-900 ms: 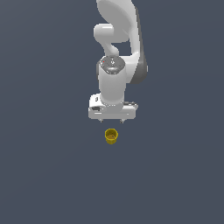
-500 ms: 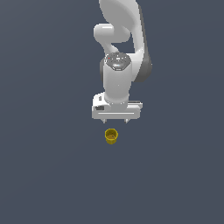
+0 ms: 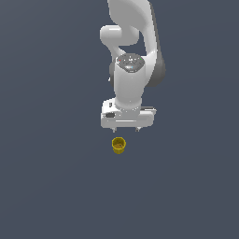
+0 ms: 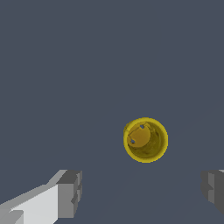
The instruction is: Pick up the object and move it to a goal position.
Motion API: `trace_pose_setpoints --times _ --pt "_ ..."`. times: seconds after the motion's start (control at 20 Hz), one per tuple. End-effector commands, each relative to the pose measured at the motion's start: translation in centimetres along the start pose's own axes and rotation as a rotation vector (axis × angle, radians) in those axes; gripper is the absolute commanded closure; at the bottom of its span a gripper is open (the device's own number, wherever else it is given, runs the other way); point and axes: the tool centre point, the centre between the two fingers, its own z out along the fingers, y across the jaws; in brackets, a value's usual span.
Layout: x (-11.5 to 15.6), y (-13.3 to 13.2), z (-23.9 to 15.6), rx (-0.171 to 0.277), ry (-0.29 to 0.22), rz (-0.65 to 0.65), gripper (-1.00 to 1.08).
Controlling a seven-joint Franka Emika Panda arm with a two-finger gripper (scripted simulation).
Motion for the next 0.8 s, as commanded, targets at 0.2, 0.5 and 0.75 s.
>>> trace_pose_setpoints --times 0.2,0.5,0.75 --pt "0.1 0.4 0.9 -0.001 -0.005 -0.046 -0.92" --pt "0.3 1.1 2.5 -0.003 -0.013 -0.136 -0.92" --pt "0.4 1.9 4.5 -0.002 -0.024 -0.243 -0.92"
